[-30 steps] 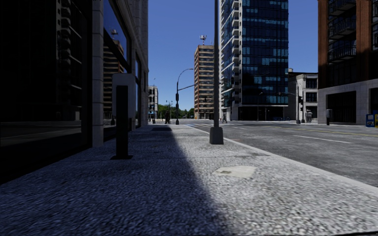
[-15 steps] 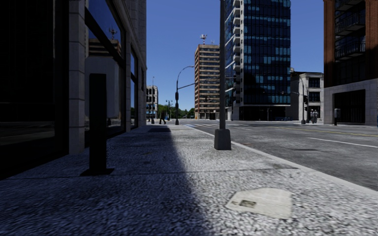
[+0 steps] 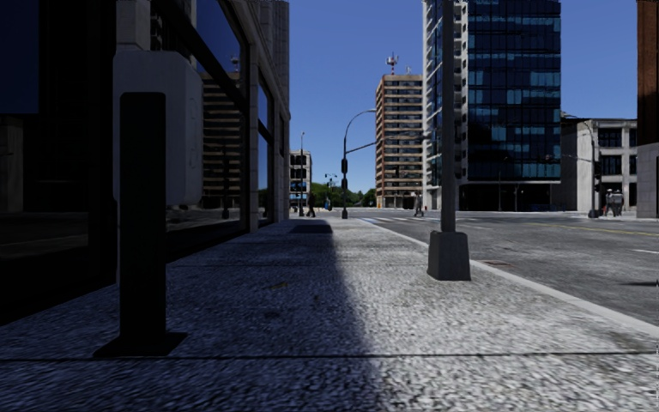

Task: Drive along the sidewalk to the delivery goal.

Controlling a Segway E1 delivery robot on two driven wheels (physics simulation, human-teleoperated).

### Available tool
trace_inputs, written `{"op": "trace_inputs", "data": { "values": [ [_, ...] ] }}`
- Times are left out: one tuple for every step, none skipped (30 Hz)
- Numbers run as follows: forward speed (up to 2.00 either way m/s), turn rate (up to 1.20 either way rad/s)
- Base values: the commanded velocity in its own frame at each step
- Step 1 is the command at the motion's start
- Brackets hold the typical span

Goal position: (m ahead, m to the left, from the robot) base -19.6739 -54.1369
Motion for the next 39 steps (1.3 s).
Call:
{"op": "trace_inputs", "data": {
  "values": [
    [2.00,0.09],
    [2.00,0.09],
    [2.00,0.00],
    [2.00,0.00],
    [2.00,0.00],
    [2.00,0.00],
    [2.00,0.00],
    [2.00,0.00],
    [2.00,0.00],
    [2.00,0.00],
    [2.00,0.00],
    [2.00,0.00],
    [2.00,0.00],
    [2.00,0.00],
    [2.00,0.00],
    [2.00,0.00],
    [2.00,0.00],
    [2.00,0.00],
    [2.00,0.00],
    [2.00,0.00],
    [2.00,0.00],
    [2.00,0.00],
    [2.00,0.00],
    [2.00,0.00],
    [2.00,0.00],
    [2.00,0.00],
    [2.00,0.00],
    [2.00,0.00],
    [2.00,0.00],
    [2.00,0.00],
    [2.00,0.00],
    [2.00,0.00],
    [2.00,0.00],
    [2.00,0.00],
    [2.00,0.00],
    [2.00,0.00],
    [2.00,0.00],
    [2.00,0.00],
    [2.00,0.00]
  ]
}}
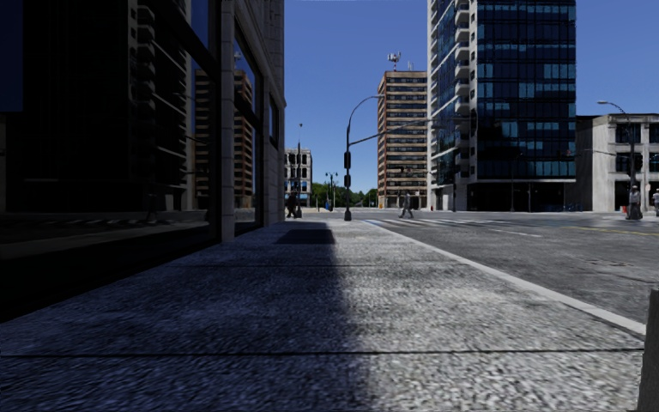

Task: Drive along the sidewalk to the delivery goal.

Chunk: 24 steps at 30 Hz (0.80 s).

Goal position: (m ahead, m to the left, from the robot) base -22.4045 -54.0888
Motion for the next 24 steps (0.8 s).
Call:
{"op": "trace_inputs", "data": {
  "values": [
    [2.00,0.00],
    [2.00,0.00],
    [2.00,0.00],
    [2.00,0.00],
    [2.00,0.00],
    [2.00,0.00],
    [2.00,0.00],
    [2.00,0.00],
    [2.00,0.00],
    [2.00,0.00],
    [2.00,0.00],
    [2.00,0.00],
    [2.00,0.00],
    [2.00,0.00],
    [2.00,0.00],
    [2.00,0.00],
    [2.00,0.00],
    [2.00,0.00],
    [2.00,0.00],
    [2.00,0.00],
    [2.00,0.00],
    [2.00,0.00],
    [2.00,0.00],
    [2.00,0.00]
  ]
}}
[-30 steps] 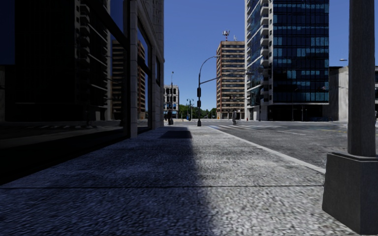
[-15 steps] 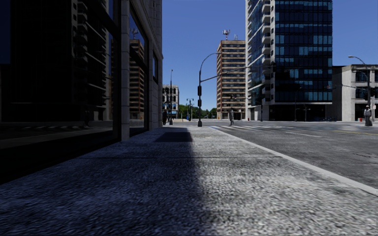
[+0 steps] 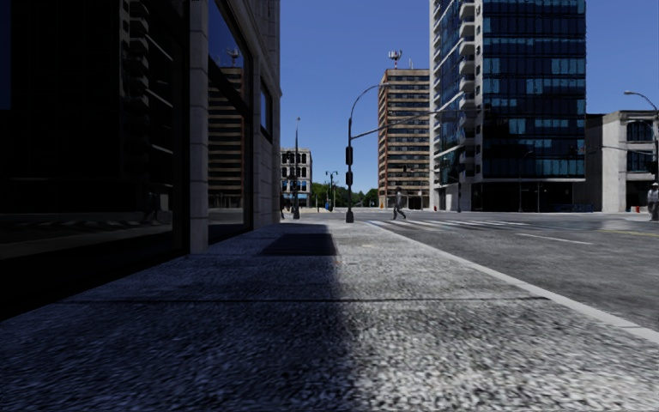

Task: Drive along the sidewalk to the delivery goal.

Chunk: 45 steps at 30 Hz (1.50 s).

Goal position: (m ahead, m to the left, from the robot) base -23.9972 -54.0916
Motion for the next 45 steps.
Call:
{"op": "trace_inputs", "data": {
  "values": [
    [2.00,0.00],
    [2.00,0.00],
    [2.00,0.00],
    [2.00,0.00],
    [2.00,0.00],
    [2.00,0.00],
    [2.00,0.00],
    [2.00,0.00],
    [2.00,0.00],
    [2.00,0.00],
    [2.00,0.00],
    [2.00,0.00],
    [2.00,0.00],
    [2.00,0.00],
    [2.00,0.00],
    [2.00,0.00],
    [2.00,0.00],
    [2.00,0.00],
    [2.00,0.00],
    [2.00,0.00],
    [2.00,0.00],
    [2.00,0.00],
    [2.00,0.00],
    [2.00,0.00],
    [2.00,0.00],
    [2.00,0.00],
    [2.00,0.00],
    [2.00,0.00],
    [2.00,0.00],
    [2.00,0.00],
    [2.00,0.00],
    [2.00,0.00],
    [2.00,0.00],
    [2.00,0.00],
    [2.00,0.00],
    [2.00,0.00],
    [2.00,0.00],
    [2.00,0.00],
    [2.00,0.00],
    [2.00,0.00],
    [2.00,0.00],
    [2.00,0.00],
    [2.00,0.00],
    [2.00,0.00],
    [2.00,0.00]
  ]
}}
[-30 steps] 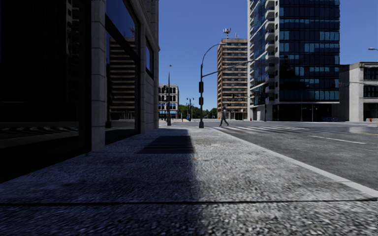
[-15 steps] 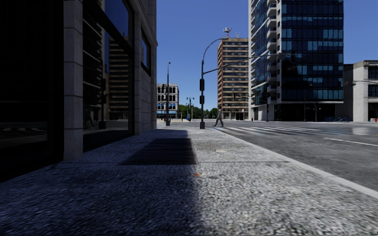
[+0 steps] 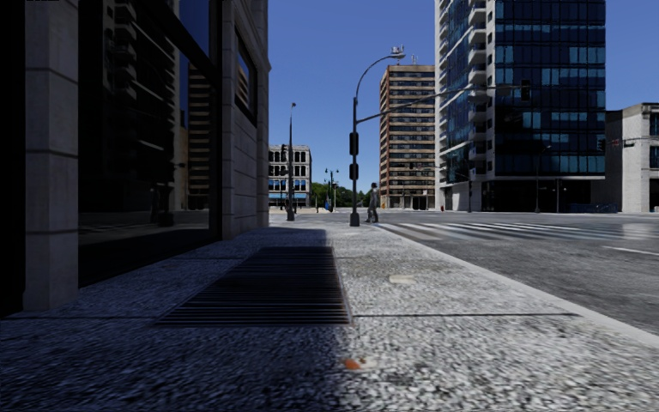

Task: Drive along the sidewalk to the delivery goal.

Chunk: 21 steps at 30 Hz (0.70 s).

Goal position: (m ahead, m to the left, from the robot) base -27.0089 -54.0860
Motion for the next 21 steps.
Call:
{"op": "trace_inputs", "data": {
  "values": [
    [2.00,0.00],
    [2.00,0.00],
    [2.00,0.00],
    [2.00,0.00],
    [2.00,0.00],
    [2.00,0.00],
    [2.00,0.00],
    [2.00,0.00],
    [2.00,0.00],
    [2.00,0.00],
    [2.00,0.00],
    [2.00,0.00],
    [2.00,0.00],
    [2.00,0.00],
    [2.00,0.00],
    [2.00,0.00],
    [2.00,0.00],
    [2.00,0.00],
    [2.00,0.00],
    [2.00,0.00],
    [2.00,0.00]
  ]
}}
